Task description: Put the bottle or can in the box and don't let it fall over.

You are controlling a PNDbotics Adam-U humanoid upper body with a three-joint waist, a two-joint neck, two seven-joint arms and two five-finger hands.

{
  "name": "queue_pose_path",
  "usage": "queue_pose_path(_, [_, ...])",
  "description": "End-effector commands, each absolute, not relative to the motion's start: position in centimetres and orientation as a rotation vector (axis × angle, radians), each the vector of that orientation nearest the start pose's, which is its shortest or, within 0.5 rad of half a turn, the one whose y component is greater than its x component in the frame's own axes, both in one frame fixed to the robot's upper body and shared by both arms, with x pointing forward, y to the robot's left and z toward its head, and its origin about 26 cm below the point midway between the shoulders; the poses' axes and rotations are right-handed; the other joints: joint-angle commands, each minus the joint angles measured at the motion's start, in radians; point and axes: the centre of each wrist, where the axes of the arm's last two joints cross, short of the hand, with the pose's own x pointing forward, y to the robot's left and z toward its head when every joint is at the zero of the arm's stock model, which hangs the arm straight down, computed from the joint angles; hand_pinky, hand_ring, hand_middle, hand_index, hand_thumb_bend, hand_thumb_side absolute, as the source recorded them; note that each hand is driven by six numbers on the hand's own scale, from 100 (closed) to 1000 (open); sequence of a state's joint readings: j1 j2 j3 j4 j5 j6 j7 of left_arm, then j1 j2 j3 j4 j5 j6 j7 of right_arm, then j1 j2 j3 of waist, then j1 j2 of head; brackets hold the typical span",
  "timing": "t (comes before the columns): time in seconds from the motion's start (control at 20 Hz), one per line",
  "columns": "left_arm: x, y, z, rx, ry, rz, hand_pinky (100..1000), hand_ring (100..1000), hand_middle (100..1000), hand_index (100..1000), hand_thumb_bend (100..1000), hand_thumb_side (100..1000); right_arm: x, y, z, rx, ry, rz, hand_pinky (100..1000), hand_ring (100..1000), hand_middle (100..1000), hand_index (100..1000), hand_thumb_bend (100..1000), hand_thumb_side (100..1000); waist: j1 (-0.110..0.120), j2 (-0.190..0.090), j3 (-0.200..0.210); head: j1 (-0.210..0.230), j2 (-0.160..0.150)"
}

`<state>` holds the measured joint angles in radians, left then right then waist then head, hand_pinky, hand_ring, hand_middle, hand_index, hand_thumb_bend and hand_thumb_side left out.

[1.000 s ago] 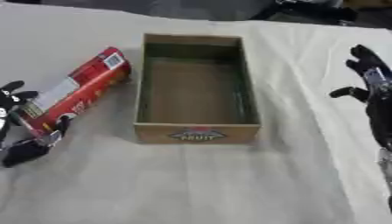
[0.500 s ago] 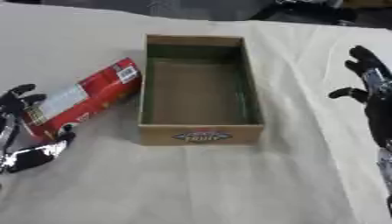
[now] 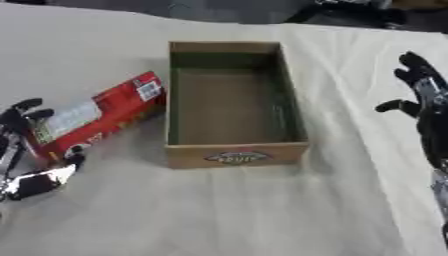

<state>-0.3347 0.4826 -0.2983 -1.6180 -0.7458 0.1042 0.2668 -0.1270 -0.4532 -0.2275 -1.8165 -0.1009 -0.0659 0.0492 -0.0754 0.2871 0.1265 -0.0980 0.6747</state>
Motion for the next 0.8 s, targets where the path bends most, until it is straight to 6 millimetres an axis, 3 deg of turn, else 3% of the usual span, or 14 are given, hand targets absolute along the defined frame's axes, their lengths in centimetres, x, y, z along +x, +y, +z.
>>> queue_pose_path(0.05, [33.96, 26.02, 8.67, 1.031, -1.795, -0.934, 333, 632, 816, 651, 439, 150, 28.85, -37.33, 16.13, -0.4, -2.059, 0.283, 576, 1000, 1000, 975, 100, 969, -0.01, -0.001, -0.004, 0.0, -0.009])
queue_pose_path(0.2, [34.12, 26.19, 8.33, 1.008, -1.799, -0.886, 308, 616, 806, 627, 405, 121, 28.84, -37.27, 16.2, -0.398, -2.062, 0.285, 576, 1000, 1000, 975, 100, 967, -0.011, -0.002, -0.006, 0.0, -0.008])
queue_pose_path(0.4, [34.23, 26.31, 8.02, 0.978, -1.824, -0.827, 317, 663, 809, 601, 308, 113, 28.85, -37.24, 16.23, -0.396, -2.064, 0.287, 577, 1000, 1000, 975, 100, 968, -0.012, -0.004, -0.008, 0.0, -0.008])
queue_pose_path(0.65, [34.3, 26.41, 7.95, 0.955, -1.862, -0.756, 269, 633, 786, 504, 161, 131, 28.86, -37.21, 16.26, -0.393, -2.065, 0.292, 577, 1000, 1000, 975, 100, 968, -0.013, -0.006, -0.007, 0.001, -0.007])
queue_pose_path(0.8, [34.32, 26.41, 7.94, 0.946, -1.88, -0.717, 258, 624, 755, 438, 123, 185, 28.86, -37.21, 16.28, -0.392, -2.066, 0.293, 577, 1000, 1000, 974, 100, 965, -0.013, -0.007, -0.008, 0.001, -0.007])
